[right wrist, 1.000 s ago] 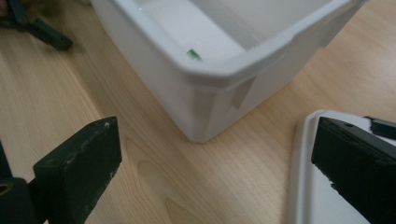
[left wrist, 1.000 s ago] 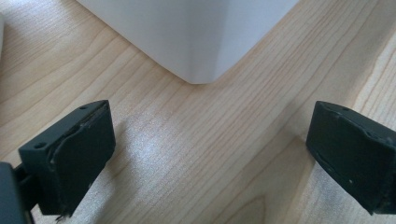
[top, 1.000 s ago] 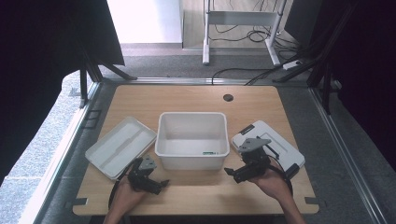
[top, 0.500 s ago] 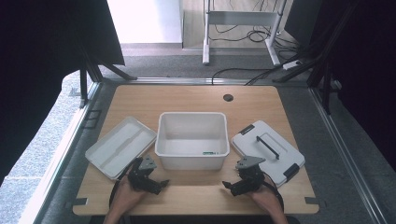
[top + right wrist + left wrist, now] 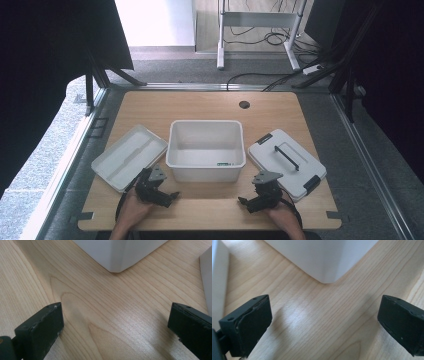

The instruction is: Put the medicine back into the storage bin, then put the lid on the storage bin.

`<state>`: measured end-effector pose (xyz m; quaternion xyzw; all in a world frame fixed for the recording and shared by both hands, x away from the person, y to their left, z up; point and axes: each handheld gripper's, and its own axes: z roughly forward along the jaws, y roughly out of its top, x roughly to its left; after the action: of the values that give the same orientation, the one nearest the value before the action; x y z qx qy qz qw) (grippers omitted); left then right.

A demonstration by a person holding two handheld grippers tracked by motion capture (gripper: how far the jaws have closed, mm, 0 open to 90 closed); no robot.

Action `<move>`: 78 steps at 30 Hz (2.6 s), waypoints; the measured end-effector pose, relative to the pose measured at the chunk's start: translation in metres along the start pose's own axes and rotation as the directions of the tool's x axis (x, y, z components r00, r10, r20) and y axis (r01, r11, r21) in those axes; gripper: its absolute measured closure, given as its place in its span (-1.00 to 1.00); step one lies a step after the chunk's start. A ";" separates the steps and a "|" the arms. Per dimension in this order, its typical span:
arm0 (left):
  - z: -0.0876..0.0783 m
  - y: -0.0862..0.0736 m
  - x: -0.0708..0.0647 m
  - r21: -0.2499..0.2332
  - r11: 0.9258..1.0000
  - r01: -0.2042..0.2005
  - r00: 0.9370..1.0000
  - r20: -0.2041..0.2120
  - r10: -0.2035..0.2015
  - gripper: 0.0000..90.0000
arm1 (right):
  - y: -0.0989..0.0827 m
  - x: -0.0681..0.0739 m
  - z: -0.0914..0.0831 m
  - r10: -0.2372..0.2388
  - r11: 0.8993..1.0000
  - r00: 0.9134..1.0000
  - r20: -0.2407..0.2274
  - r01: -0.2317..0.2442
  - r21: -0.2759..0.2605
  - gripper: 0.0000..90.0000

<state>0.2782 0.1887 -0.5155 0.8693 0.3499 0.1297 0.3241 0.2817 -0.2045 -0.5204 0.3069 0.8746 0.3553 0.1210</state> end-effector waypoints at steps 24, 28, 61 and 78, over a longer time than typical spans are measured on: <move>-0.070 0.014 0.070 -0.044 0.991 0.126 0.989 -0.066 -0.129 -0.98 | 0.000 0.000 0.000 0.001 1.000 1.000 0.001 -0.001 -0.001 -1.00; -0.076 0.015 0.087 -0.041 0.990 0.139 0.985 -0.095 -0.142 -0.94 | 0.000 0.000 0.000 0.000 1.000 1.000 0.002 0.000 -0.001 -1.00; -0.031 -0.006 0.158 0.121 0.971 0.205 0.972 -0.139 -0.187 0.67 | 0.000 0.000 0.000 0.003 1.000 1.000 0.005 -0.003 -0.001 -1.00; -0.057 0.017 0.153 0.130 0.988 0.088 0.993 -0.086 -0.077 0.98 | 0.000 0.000 0.000 0.007 1.000 1.000 0.006 -0.007 -0.001 -1.00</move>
<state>0.3714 0.3124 -0.4614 0.8680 0.4063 0.1272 0.2557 0.2817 -0.2042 -0.5204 0.3108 0.8731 0.3551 0.1224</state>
